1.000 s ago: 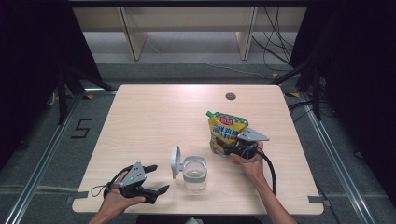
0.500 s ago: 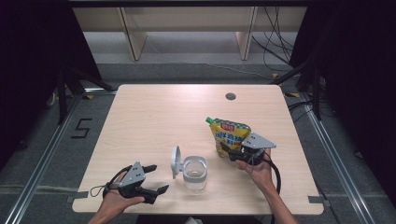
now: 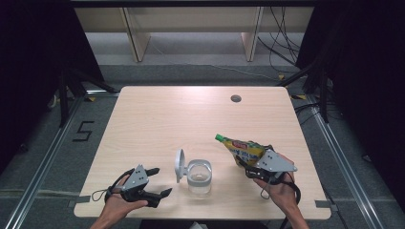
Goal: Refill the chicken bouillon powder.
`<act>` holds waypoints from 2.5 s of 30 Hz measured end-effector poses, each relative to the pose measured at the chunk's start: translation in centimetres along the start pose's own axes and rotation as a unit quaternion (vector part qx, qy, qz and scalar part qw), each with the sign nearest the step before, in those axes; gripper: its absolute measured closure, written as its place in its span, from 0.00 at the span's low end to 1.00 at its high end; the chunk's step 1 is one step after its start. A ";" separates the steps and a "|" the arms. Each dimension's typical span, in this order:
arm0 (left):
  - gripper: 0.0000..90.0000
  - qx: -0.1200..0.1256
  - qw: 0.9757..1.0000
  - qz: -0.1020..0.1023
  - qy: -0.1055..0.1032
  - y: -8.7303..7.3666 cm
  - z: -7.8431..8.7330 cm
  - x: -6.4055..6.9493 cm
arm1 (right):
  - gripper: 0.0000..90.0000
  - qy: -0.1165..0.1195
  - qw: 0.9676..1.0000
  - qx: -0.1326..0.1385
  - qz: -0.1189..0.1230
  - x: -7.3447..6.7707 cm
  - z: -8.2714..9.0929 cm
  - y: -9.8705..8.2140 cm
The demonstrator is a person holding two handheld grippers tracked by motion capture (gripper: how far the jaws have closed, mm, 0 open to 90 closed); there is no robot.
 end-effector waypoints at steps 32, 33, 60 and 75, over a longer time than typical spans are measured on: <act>0.18 -0.005 1.000 -0.005 -0.002 0.0 -0.1 -0.1 | 0.41 -0.090 0.913 -0.100 0.384 -5.2 0.9 1.2; 0.18 -0.003 1.000 -0.004 -0.003 0.0 -0.2 0.0 | 0.43 -0.097 0.911 -0.107 0.387 -5.2 1.0 1.2; 0.18 -0.005 1.000 -0.006 0.000 -0.1 -0.1 0.1 | 0.47 -0.129 0.810 -0.069 0.568 -6.1 0.6 3.2; 0.18 -0.007 1.000 -0.002 0.005 -0.1 -0.1 0.1 | 0.48 -0.149 0.788 -0.064 0.594 -6.5 0.7 3.3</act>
Point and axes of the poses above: each handheld gripper's, and its own axes: z roughly backward along the jaws, y roughly out of its top, x roughly to its right, the point moved 4 cm from there along -z, roughly forward along the jaws, and after that the axes turned 5 degrees about -y, right-handed, at the moved point
